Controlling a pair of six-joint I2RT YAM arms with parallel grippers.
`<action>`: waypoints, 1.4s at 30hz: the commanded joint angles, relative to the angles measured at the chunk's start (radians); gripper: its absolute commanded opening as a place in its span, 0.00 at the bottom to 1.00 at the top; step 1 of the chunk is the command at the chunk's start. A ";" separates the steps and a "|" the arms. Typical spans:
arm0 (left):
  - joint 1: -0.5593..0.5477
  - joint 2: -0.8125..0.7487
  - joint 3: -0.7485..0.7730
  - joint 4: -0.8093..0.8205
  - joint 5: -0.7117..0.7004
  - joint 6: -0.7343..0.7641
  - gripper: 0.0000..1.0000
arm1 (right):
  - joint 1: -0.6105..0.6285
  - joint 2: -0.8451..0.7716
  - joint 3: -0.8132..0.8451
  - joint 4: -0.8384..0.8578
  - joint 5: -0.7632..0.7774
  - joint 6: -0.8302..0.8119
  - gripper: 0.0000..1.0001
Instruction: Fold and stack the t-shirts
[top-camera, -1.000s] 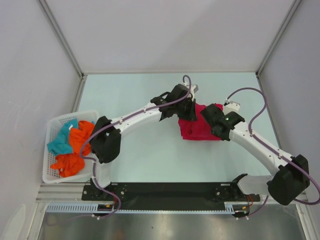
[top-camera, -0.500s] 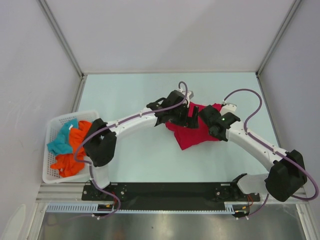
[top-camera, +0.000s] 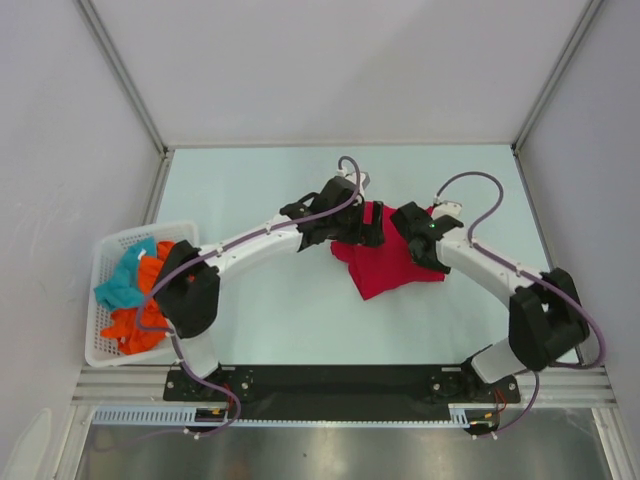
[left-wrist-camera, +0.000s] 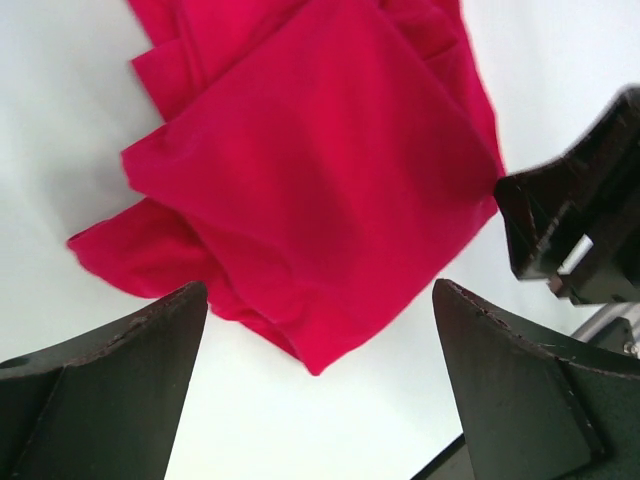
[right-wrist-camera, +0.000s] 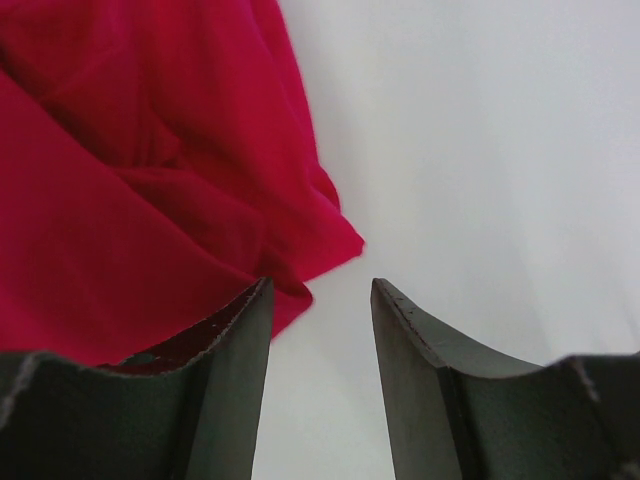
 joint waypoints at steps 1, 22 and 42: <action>0.023 -0.054 -0.024 0.009 -0.014 -0.014 1.00 | -0.002 0.112 0.140 0.111 -0.001 -0.087 0.50; 0.043 -0.034 -0.113 0.008 -0.018 -0.005 0.99 | -0.033 0.333 0.367 0.201 -0.032 -0.185 0.50; 0.060 -0.011 -0.200 0.077 -0.002 -0.044 1.00 | -0.034 0.403 0.376 0.228 -0.045 -0.208 0.49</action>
